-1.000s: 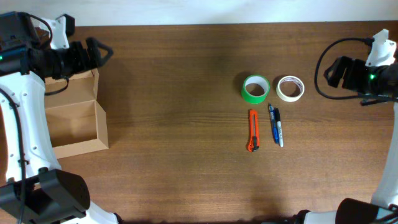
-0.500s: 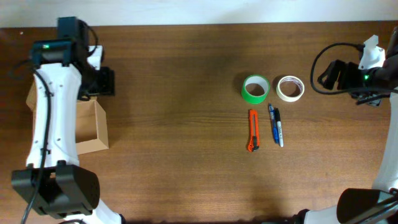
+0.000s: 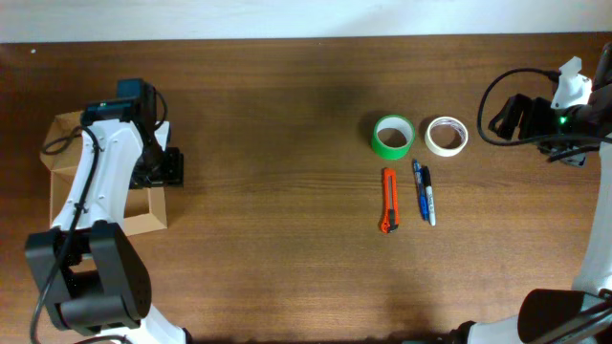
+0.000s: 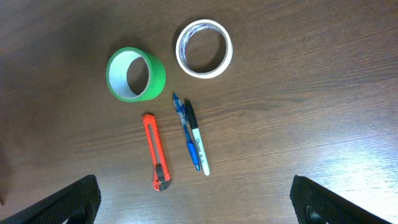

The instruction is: Pack container

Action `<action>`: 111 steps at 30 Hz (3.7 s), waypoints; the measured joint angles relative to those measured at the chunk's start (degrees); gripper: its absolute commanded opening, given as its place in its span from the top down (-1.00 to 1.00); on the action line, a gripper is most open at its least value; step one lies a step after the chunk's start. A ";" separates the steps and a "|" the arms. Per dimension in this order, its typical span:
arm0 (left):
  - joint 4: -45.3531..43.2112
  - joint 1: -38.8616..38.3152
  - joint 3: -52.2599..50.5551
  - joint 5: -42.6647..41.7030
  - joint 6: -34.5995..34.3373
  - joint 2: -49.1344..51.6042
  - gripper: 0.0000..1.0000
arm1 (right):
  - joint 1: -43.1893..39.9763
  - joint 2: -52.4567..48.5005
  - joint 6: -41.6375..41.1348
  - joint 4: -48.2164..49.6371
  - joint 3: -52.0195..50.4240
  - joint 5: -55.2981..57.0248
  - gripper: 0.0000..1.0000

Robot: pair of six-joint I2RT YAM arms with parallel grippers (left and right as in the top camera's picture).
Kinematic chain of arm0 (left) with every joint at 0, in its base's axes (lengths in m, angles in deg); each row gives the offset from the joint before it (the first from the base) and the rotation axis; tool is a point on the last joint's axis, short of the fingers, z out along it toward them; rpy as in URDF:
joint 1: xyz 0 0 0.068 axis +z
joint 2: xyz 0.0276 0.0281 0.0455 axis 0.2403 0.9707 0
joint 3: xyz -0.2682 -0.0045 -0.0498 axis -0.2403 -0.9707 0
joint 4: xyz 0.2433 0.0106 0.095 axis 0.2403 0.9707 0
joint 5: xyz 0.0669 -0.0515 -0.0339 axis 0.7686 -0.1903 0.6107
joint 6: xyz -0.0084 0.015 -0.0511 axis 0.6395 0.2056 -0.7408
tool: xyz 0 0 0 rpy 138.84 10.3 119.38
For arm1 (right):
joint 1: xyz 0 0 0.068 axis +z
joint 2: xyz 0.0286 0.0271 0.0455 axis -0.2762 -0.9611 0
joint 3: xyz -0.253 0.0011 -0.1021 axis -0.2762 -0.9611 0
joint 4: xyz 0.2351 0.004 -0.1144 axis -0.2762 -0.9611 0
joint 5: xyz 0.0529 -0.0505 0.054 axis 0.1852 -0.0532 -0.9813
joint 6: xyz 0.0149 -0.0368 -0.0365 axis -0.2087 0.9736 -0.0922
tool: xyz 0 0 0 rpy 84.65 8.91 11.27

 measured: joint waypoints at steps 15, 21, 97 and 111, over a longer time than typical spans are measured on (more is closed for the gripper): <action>-1.79 7.87 -1.95 -0.59 0.00 0.00 -0.18 | 0.00 0.00 0.00 1.40 0.00 0.00 -0.98; -4.15 7.87 -4.28 -2.40 0.00 0.00 -0.11 | 0.00 0.00 -0.02 2.36 0.00 0.00 -0.98; 2.14 -53.16 33.42 -5.18 -43.50 26.53 0.97 | 0.00 12.98 -18.49 -10.58 8.55 14.51 -0.99; 0.79 -50.82 33.42 -4.92 -43.65 26.62 0.75 | 0.00 12.98 -18.45 -10.58 8.28 14.38 -0.99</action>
